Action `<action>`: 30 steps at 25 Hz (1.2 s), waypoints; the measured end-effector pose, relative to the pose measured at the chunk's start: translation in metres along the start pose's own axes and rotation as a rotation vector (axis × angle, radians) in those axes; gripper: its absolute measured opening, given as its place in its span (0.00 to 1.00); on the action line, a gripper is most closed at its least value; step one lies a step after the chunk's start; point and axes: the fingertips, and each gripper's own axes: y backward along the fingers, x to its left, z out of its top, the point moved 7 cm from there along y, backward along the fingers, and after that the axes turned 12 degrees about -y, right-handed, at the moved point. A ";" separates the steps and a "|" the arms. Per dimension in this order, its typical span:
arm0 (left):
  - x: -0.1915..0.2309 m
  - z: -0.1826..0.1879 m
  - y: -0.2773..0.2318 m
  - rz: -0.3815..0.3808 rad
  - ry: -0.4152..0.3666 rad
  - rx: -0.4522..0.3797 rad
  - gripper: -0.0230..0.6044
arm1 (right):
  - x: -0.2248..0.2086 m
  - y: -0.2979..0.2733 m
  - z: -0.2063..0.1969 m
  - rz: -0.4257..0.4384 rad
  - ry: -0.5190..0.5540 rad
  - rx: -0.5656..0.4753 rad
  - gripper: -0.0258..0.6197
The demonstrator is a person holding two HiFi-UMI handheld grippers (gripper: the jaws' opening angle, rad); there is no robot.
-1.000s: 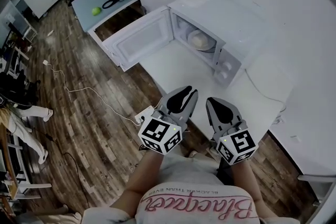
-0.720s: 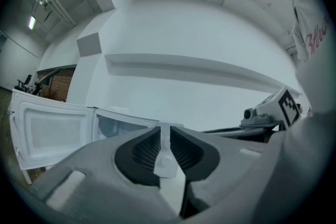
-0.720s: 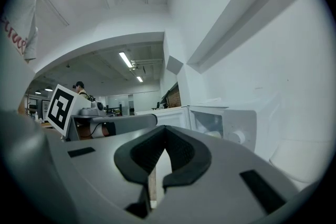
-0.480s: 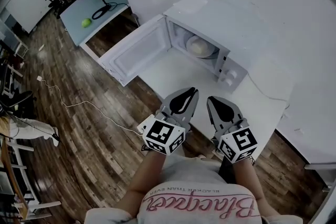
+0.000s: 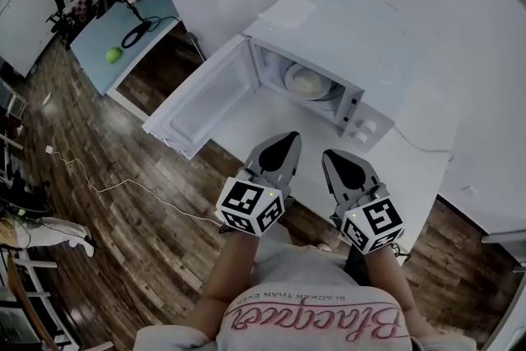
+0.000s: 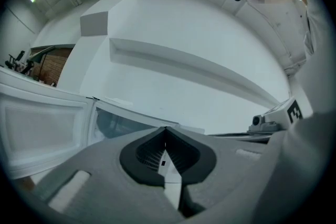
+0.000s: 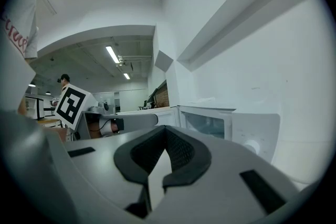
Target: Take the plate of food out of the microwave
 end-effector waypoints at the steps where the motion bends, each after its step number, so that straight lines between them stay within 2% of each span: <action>1: 0.006 -0.002 -0.002 -0.003 0.016 0.005 0.05 | 0.000 -0.004 0.000 -0.010 -0.001 0.001 0.05; 12: 0.065 -0.015 -0.028 -0.121 0.123 0.025 0.06 | -0.002 -0.051 -0.003 -0.118 -0.011 0.000 0.05; 22: 0.109 -0.037 -0.047 -0.207 0.251 0.074 0.26 | 0.001 -0.091 -0.012 -0.200 -0.015 0.016 0.05; 27: 0.128 -0.050 -0.058 -0.247 0.328 0.086 0.27 | -0.002 -0.104 -0.016 -0.257 -0.021 0.013 0.05; 30: 0.132 -0.059 -0.065 -0.321 0.370 0.109 0.27 | -0.006 -0.110 -0.019 -0.298 -0.030 0.015 0.05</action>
